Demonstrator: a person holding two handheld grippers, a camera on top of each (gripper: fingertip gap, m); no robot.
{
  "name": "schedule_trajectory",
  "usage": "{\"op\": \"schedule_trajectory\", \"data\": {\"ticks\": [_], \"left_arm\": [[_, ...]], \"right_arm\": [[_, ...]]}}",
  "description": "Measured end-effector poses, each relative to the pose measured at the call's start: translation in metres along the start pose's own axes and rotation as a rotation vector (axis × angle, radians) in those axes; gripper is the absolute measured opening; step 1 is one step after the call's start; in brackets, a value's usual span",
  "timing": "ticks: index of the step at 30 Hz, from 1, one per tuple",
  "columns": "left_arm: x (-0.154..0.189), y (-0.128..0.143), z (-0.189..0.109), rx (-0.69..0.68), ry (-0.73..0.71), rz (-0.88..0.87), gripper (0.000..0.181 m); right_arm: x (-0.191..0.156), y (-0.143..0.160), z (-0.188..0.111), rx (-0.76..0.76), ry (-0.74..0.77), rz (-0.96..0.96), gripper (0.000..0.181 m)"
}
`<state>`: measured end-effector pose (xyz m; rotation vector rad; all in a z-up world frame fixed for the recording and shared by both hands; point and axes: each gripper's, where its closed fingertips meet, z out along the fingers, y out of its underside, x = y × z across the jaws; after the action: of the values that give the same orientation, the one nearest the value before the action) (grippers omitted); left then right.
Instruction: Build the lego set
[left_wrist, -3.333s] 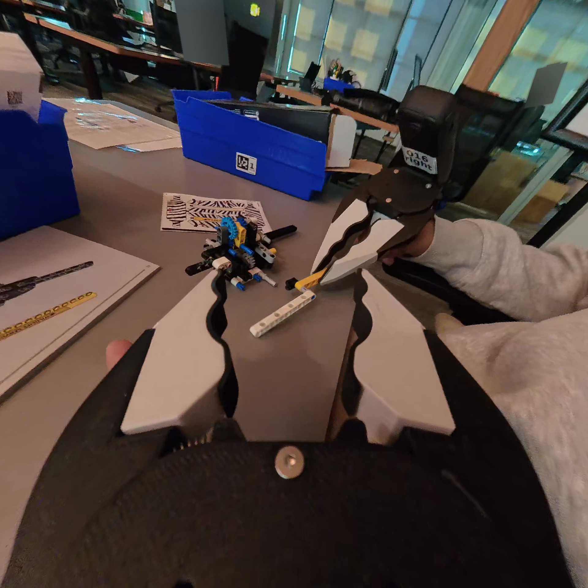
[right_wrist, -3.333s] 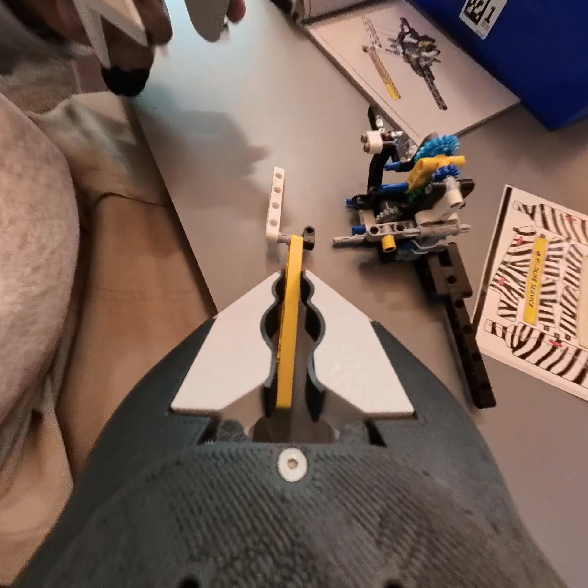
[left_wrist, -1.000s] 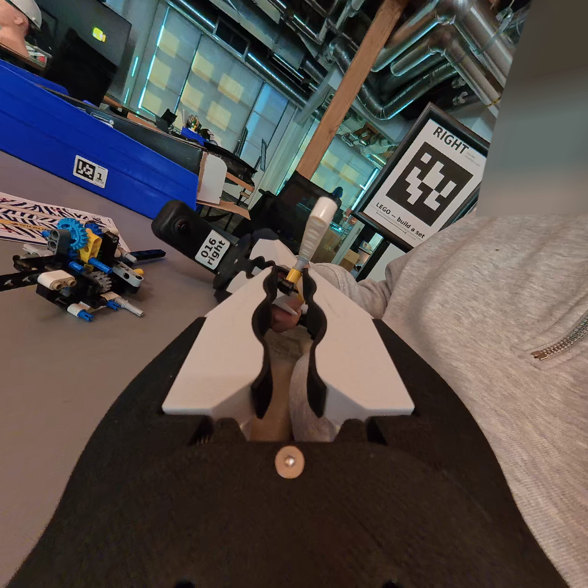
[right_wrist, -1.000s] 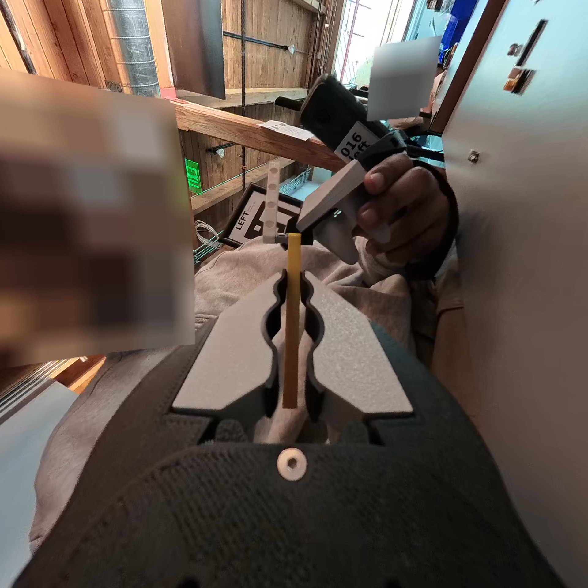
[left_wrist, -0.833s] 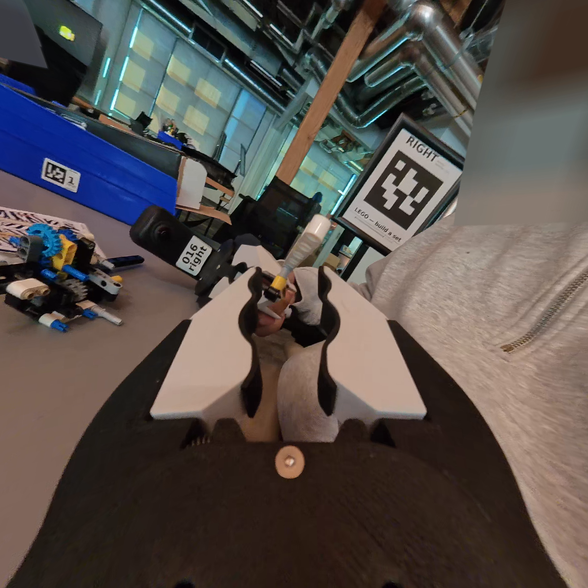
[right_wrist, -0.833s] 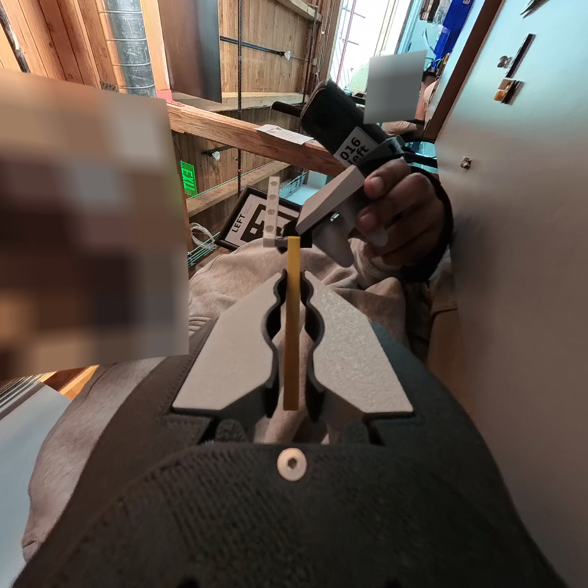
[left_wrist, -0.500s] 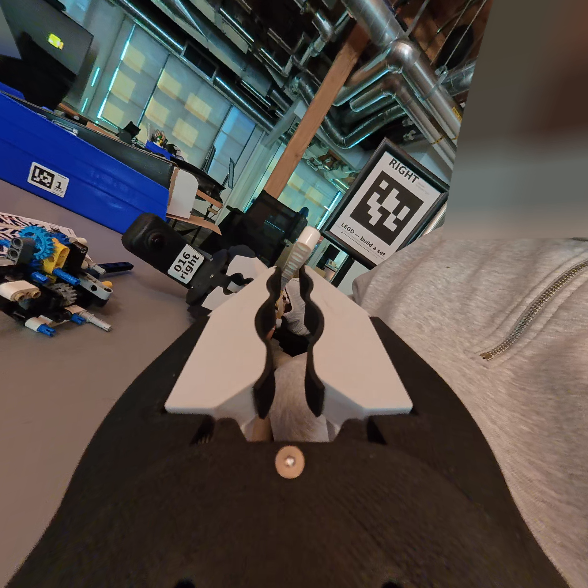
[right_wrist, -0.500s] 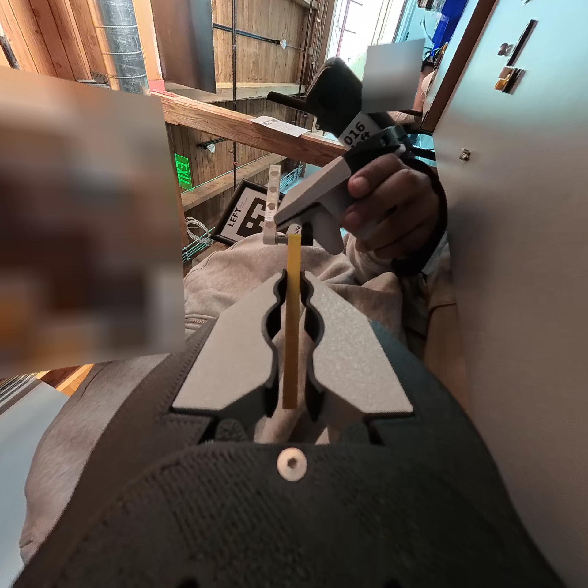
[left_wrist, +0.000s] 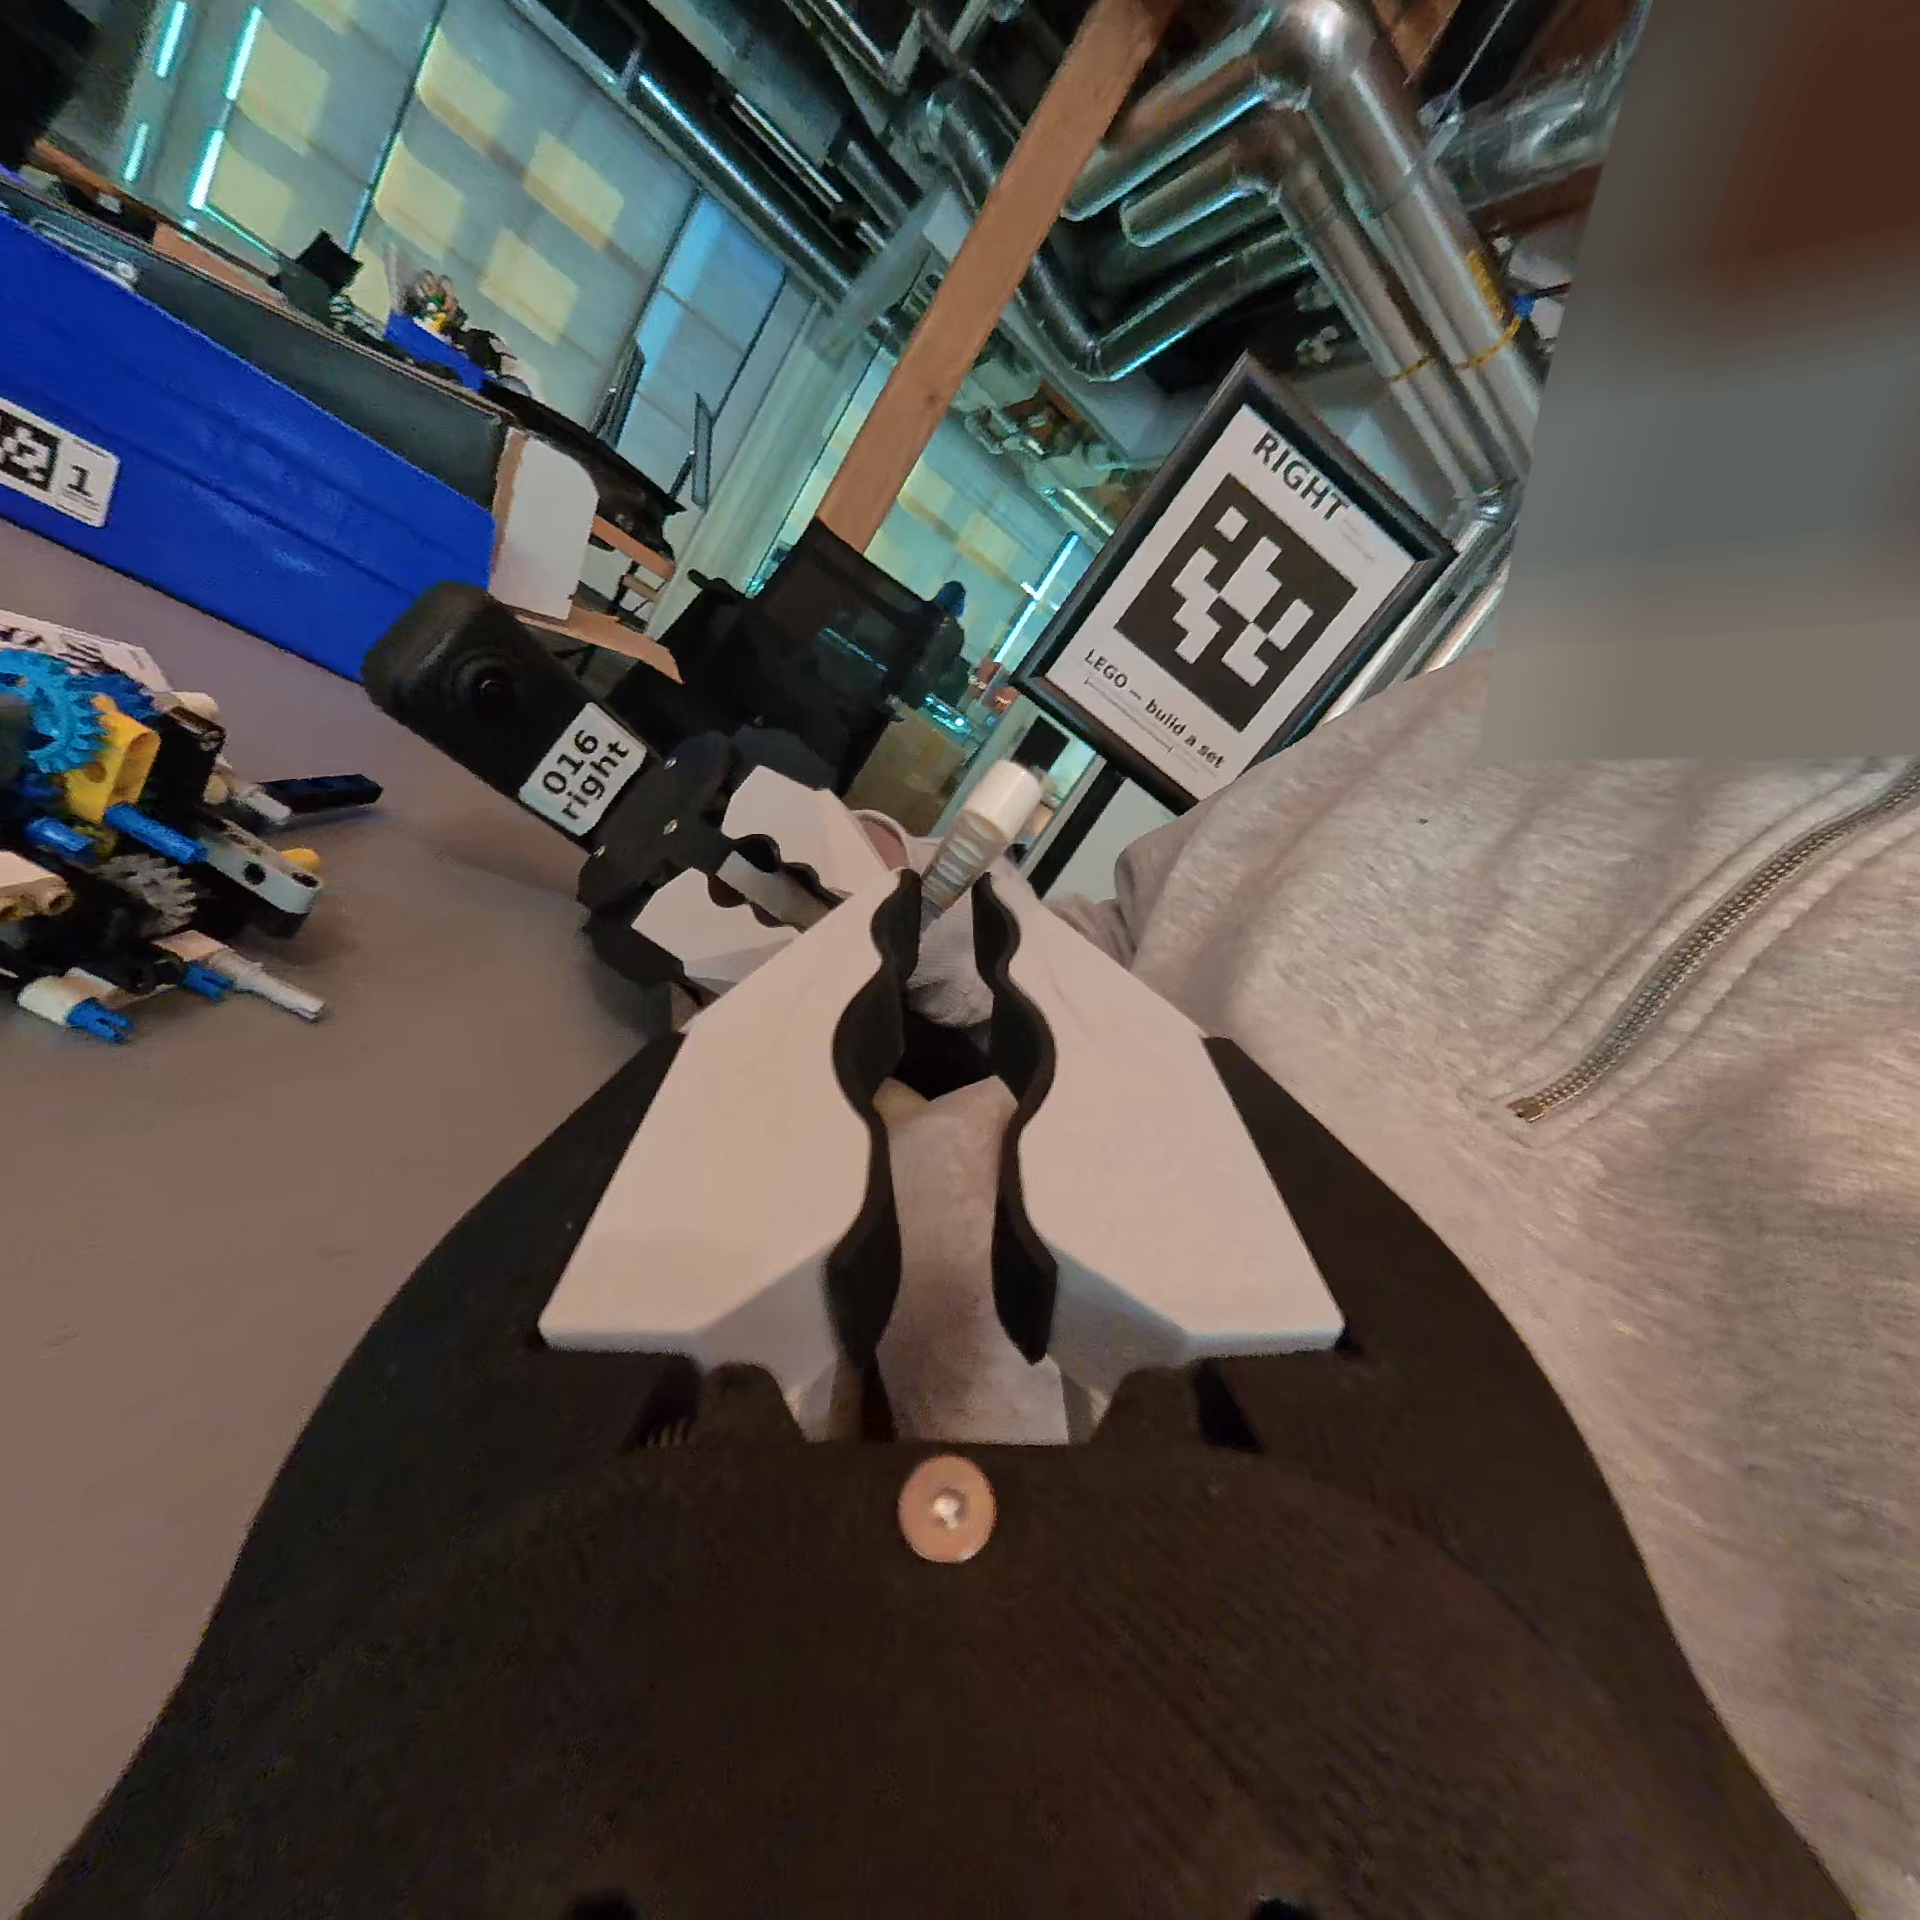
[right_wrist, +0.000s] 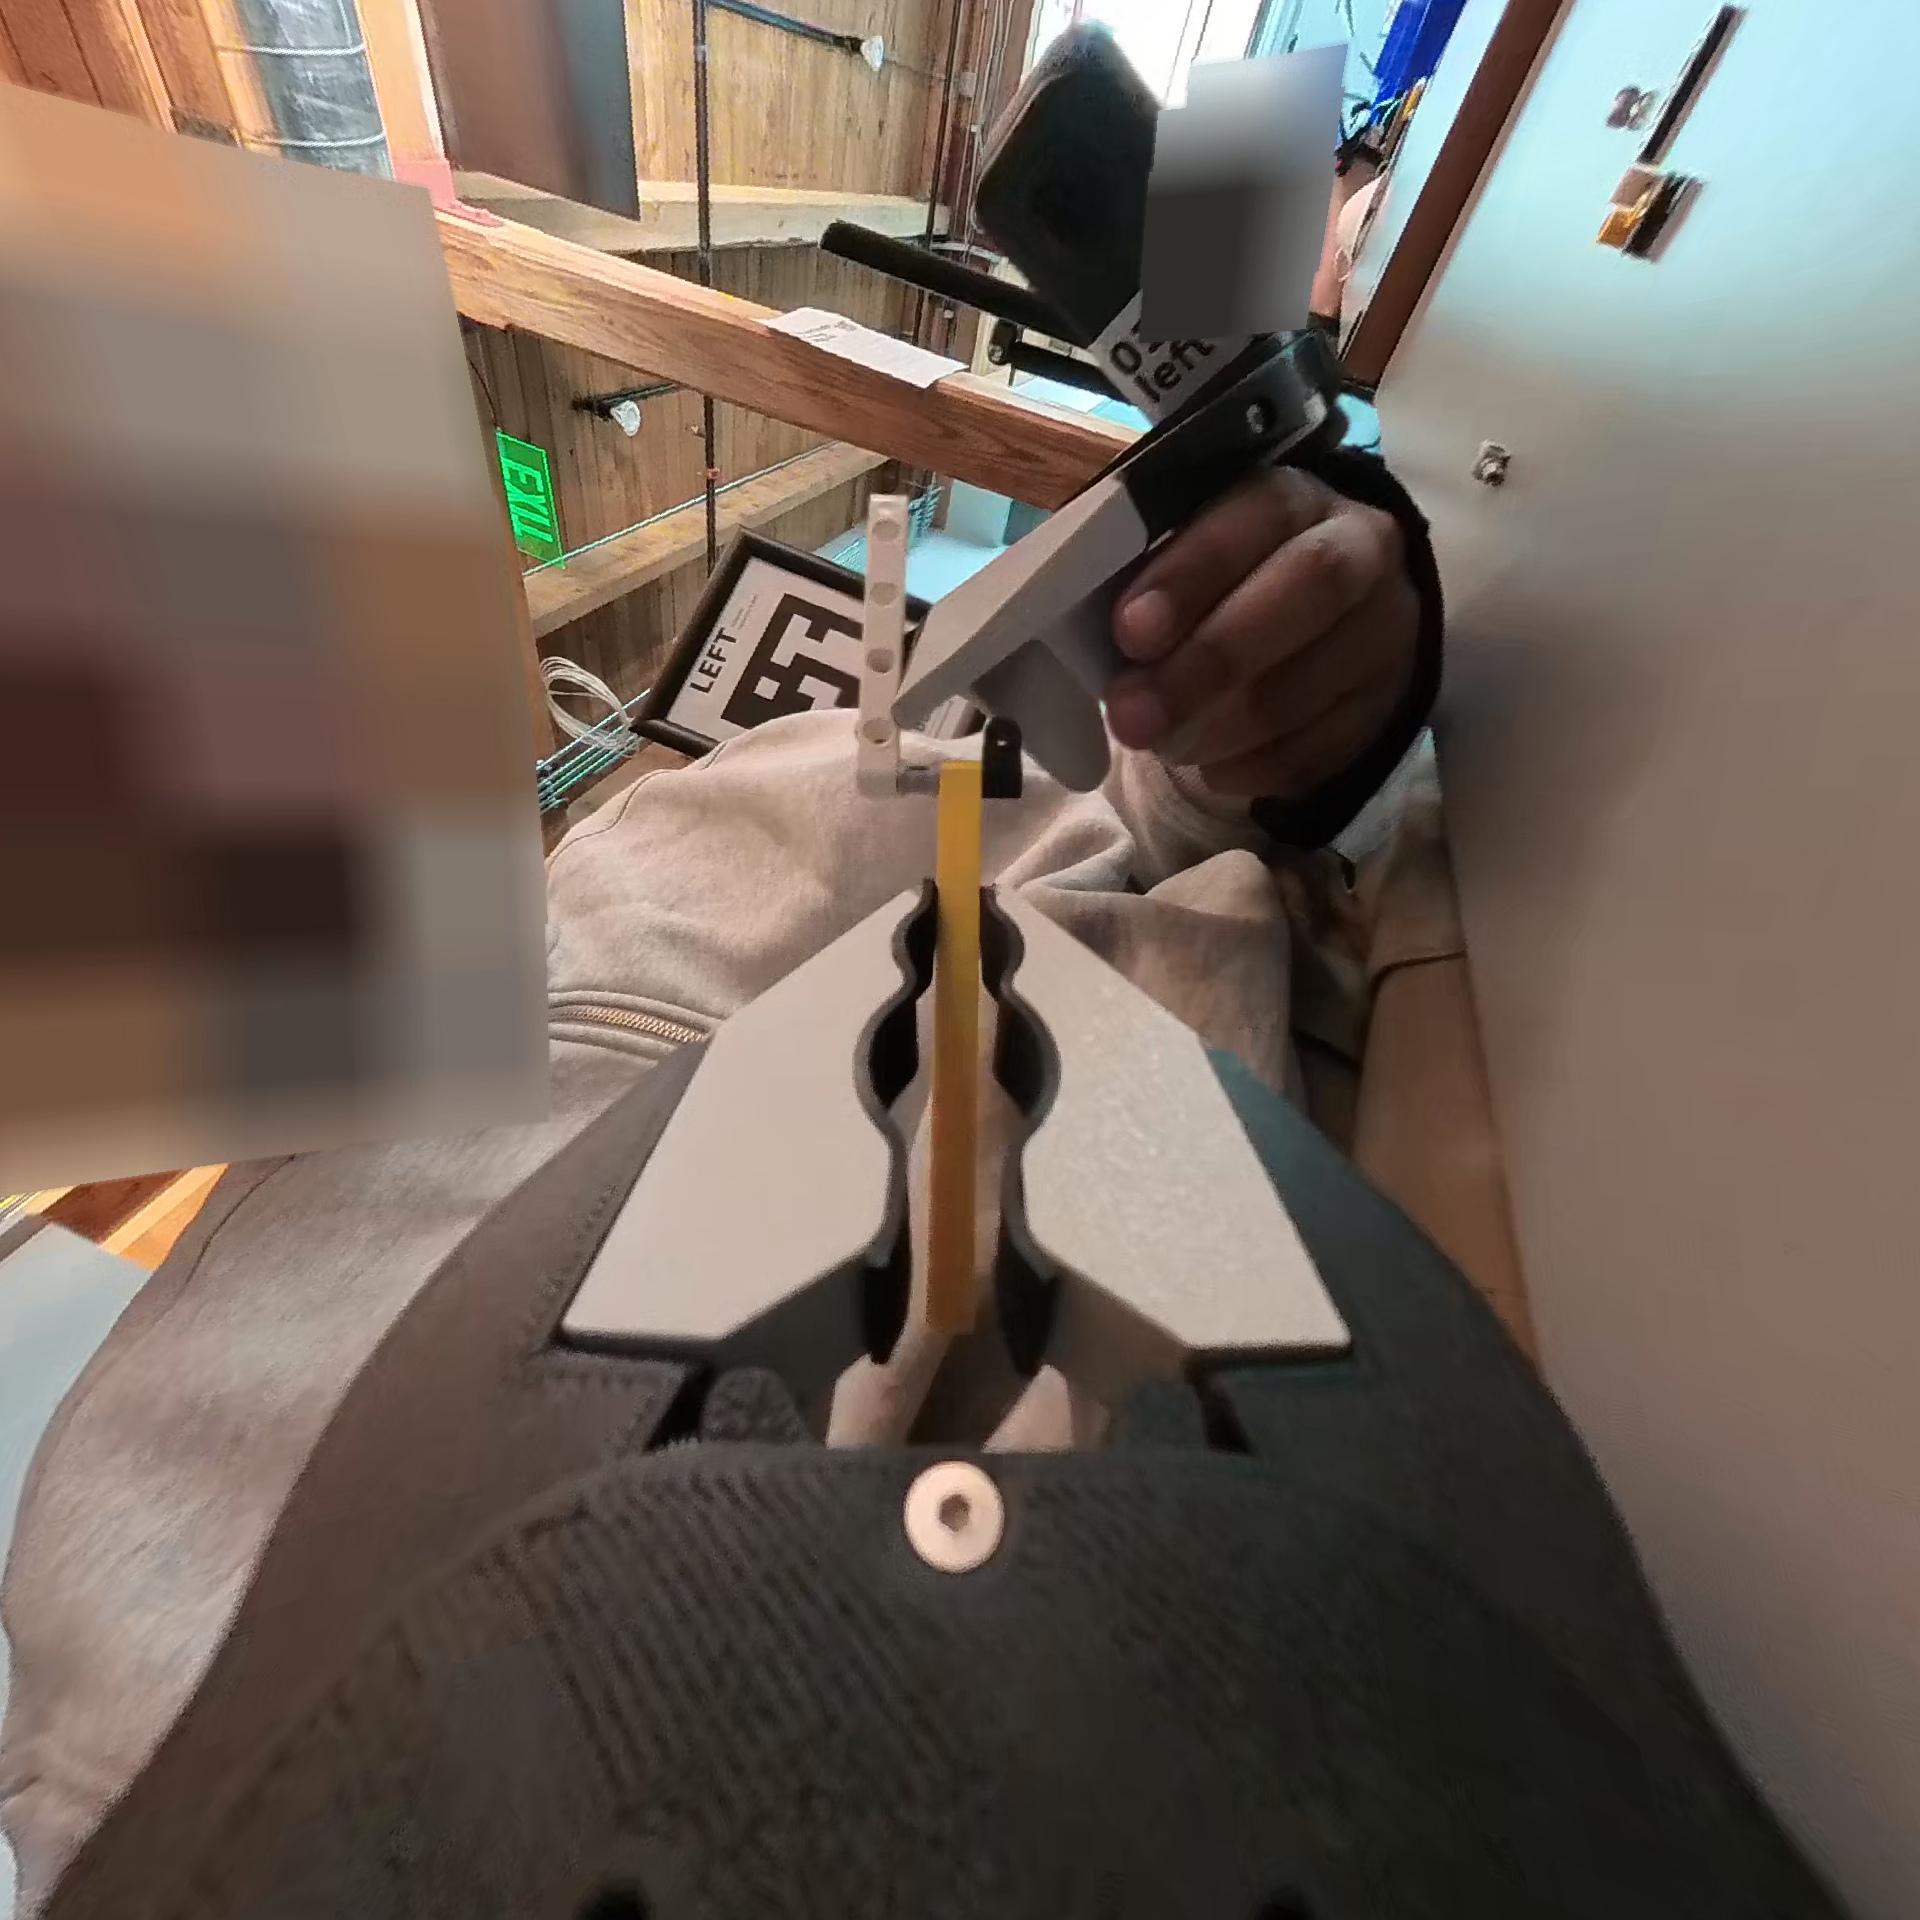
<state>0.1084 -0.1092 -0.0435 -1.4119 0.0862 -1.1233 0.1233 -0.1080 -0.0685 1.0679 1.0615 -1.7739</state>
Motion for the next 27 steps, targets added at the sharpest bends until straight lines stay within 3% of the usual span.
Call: {"op": "schedule_trajectory", "data": {"ticks": [12, 19, 22, 27], "left_arm": [[-0.006, -0.001, -0.001, 0.005, -0.07, 0.086, 0.0], [-0.012, -0.008, -0.003, 0.033, -0.145, 0.143, 0.034], [-0.016, -0.011, -0.004, 0.048, -0.212, 0.232, 0.016], [-0.016, -0.014, -0.003, 0.071, -0.239, 0.286, 0.012]], "right_arm": [[0.004, -0.011, -0.011, 0.057, 0.069, -0.049, 0.006], [0.006, -0.016, -0.016, 0.092, 0.047, -0.013, 0.006], [0.008, -0.014, -0.013, 0.082, 0.043, 0.003, 0.006], [0.009, -0.018, -0.014, 0.107, 0.038, 0.013, 0.005]]}}
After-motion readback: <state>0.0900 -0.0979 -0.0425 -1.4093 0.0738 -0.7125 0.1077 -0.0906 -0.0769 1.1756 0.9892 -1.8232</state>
